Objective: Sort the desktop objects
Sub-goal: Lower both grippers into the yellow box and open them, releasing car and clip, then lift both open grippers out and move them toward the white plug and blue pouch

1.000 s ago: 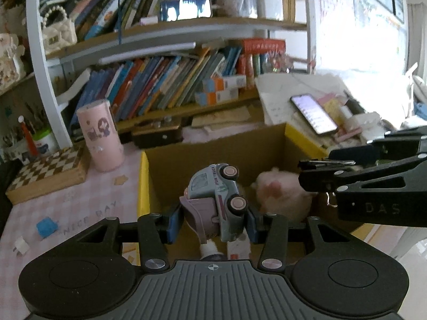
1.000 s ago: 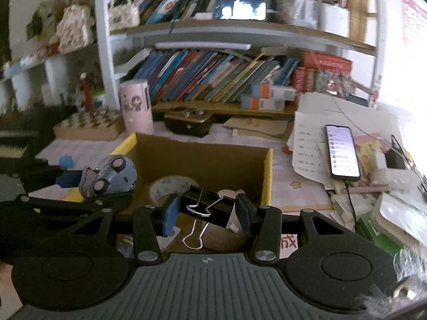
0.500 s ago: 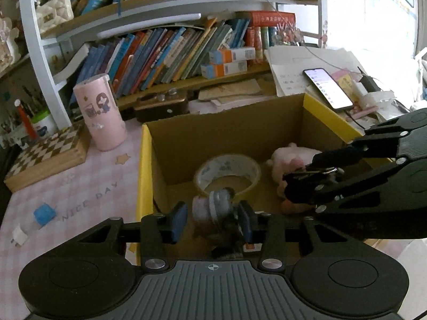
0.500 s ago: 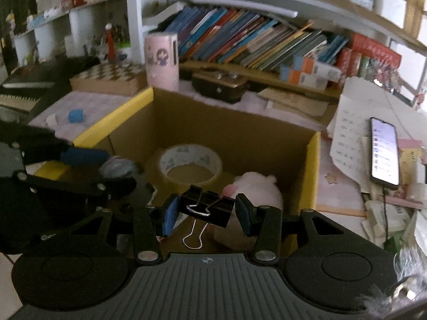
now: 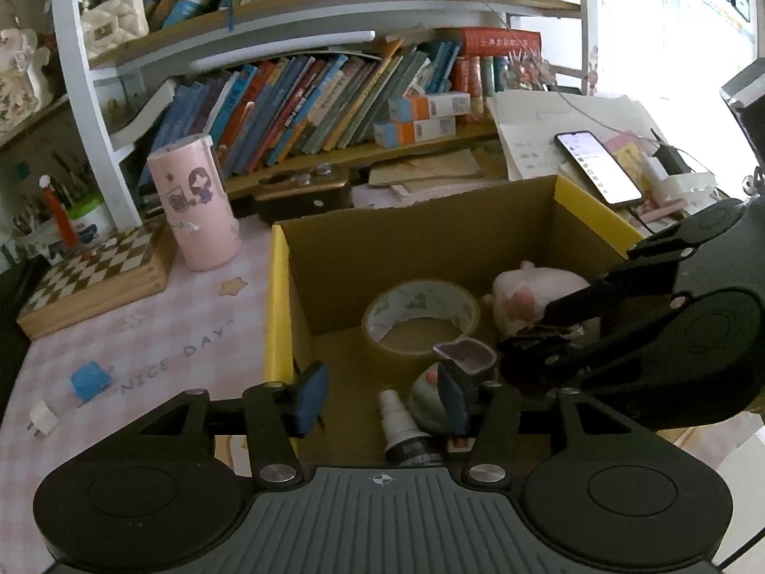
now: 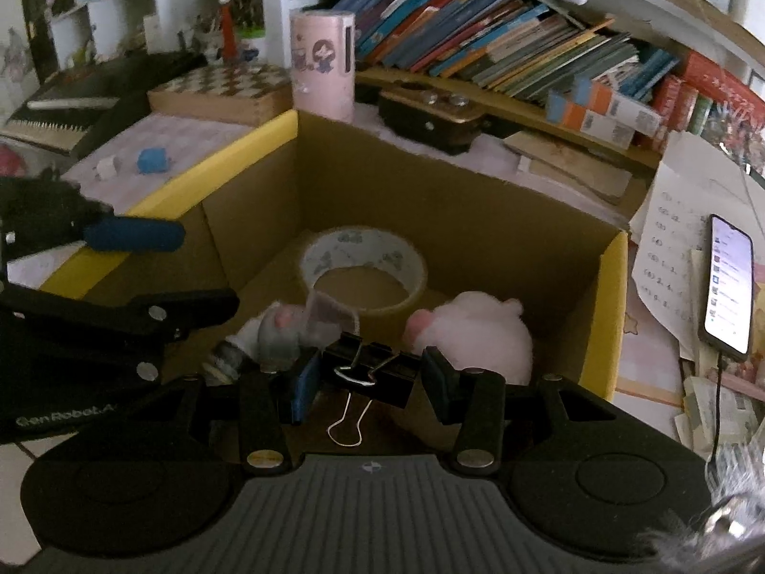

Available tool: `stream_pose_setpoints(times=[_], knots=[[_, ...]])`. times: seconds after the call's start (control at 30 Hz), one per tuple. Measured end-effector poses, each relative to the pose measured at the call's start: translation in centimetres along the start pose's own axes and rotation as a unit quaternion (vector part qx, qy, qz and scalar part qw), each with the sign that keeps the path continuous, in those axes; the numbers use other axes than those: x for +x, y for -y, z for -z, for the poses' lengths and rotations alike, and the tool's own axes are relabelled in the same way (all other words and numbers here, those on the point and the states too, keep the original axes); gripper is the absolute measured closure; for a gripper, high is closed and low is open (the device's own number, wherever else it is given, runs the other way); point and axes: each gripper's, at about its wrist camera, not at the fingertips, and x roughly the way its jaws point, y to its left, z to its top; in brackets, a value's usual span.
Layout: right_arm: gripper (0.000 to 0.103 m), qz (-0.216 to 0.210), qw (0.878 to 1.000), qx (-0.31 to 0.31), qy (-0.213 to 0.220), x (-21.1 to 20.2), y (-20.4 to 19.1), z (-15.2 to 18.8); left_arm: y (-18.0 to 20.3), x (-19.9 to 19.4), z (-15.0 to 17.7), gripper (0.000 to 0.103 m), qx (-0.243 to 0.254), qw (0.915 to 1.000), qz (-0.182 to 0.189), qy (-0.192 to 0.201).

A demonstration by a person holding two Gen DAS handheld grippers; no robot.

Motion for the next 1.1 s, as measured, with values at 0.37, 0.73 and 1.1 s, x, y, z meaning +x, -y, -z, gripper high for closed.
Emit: stream_pose_setpoints(times=[0.37,0.73,1.1], knots=[[0.045,0.006,0.999,0.041,0.028,-1.8,0.5,0.5,-0.5,-2.2,0.1,0.035,-0.026,0.9992,-0.005,0.031],[0.041,0.055,0.989,0.067,0.119,-7.5,-1.0,2.2,-0.7,-6.5,0.8,0.030,-0.053,0.9961,-0.003,0.070],[0.033,0.126,0.972,0.125,0.157,-11.3,-3.0,5.3,-1.7,-9.7,3.7,0.024,-0.072,0.9937,-0.003,0.086]])
